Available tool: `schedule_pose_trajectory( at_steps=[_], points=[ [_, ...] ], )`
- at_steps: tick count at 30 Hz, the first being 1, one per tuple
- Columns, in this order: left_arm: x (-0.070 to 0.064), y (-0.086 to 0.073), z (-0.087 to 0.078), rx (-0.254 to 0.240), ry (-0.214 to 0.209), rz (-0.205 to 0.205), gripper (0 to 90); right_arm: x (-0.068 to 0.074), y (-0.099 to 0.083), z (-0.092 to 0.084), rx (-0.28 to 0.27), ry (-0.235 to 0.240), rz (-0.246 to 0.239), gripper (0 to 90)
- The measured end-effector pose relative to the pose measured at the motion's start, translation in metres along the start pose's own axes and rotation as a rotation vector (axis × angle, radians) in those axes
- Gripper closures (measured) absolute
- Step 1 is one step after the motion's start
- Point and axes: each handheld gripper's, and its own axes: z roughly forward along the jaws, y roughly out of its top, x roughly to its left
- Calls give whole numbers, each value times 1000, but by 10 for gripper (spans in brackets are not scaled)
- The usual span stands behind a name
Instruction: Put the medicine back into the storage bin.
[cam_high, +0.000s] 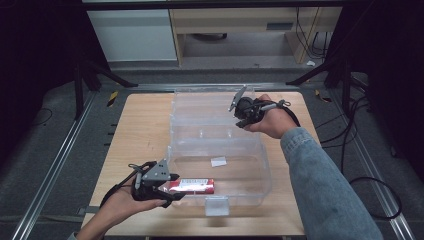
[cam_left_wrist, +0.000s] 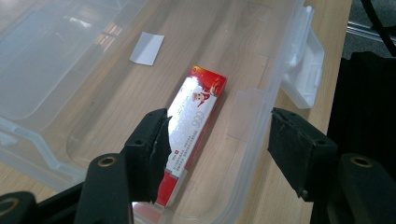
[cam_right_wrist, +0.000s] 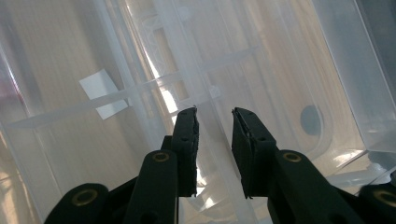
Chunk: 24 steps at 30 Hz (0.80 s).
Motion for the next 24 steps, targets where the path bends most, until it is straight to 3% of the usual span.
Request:
schedule_pose_trajectory(
  at_steps=[10, 21, 24],
  points=[
    [-5, -6, 12, 78, -36, 30, 418, 0, 1, 0, 9, 0, 10, 711],
    [-6, -8, 27, 137, -40, 52, 634, -2, -1, 0, 7, 7, 15, 714],
    [-5, -8, 28, 135, -60, 49, 685, -2, -1, 0, 8, 6, 13, 715]
  ],
)
